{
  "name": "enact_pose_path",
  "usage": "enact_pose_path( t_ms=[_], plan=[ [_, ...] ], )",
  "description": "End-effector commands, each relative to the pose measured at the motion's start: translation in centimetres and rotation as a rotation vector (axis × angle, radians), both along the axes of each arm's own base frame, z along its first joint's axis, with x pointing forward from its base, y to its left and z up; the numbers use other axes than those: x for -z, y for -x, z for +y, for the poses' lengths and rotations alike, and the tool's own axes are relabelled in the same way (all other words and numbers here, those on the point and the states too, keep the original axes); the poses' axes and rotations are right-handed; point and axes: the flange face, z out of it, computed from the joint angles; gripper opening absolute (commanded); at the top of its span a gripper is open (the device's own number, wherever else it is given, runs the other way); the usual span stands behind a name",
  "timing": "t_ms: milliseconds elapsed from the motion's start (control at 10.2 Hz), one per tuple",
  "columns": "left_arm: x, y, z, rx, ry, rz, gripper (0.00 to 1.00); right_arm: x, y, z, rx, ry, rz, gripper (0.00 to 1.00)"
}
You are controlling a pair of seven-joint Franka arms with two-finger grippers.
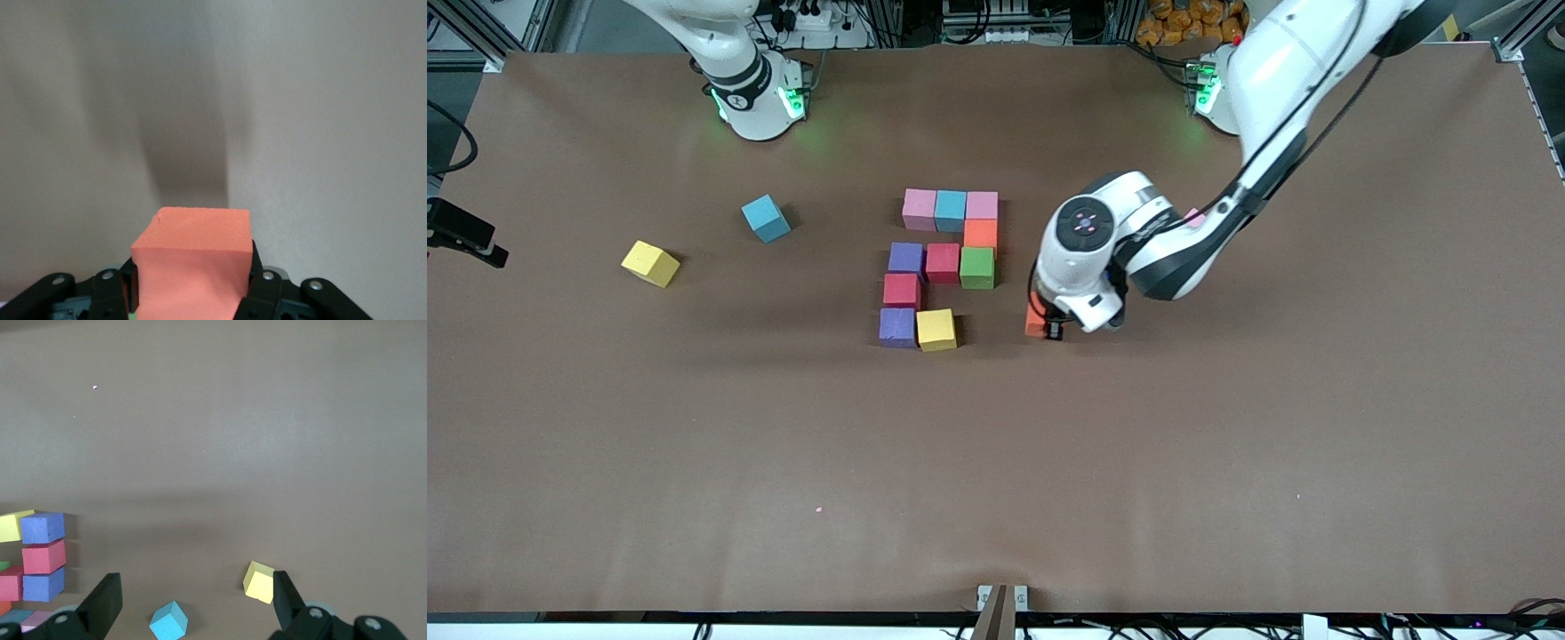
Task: Form number 2 with 11 blocks
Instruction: 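Carry the orange cube to the shape with the left gripper, then place orange beside yellow with the left gripper and release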
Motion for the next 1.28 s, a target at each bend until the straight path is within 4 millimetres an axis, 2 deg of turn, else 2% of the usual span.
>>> enact_pose_path(
  t_ms=[0,98,295,687,1080,1178],
  plan=[
    [0.7,-1.0,-3.7,-0.045,-0.015,-0.009,0.15,-0.4,-0.1,-0.1,-0.009,-0.013,-0.008,1.00],
    [1.5,-1.2,-4.8,-0.058,-0.019,-0.016,0.15,-0.4,0.0,-0.3,-0.006,-0.012,-0.010,1.00],
    [1.4,-1.3,-6.7,-0.050,0.001,-0.039,0.15,-0.4,-0.1,-0.2,-0.009,-0.012,-0.011,1.00],
    [2.9,-0.1,-9.9,-0.011,0.053,-0.106,0.15,0.0,-0.4,0.1,-0.015,-0.013,-0.007,1.00],
    [3.7,1.1,-11.6,0.021,0.080,-0.153,0.15,-0.7,-0.2,0.7,-0.028,0.002,-0.026,1.00],
    [3.9,1.5,-11.9,0.029,0.076,-0.154,0.15,-0.7,-0.3,1.4,-0.040,0.011,-0.025,1.00]
  ],
)
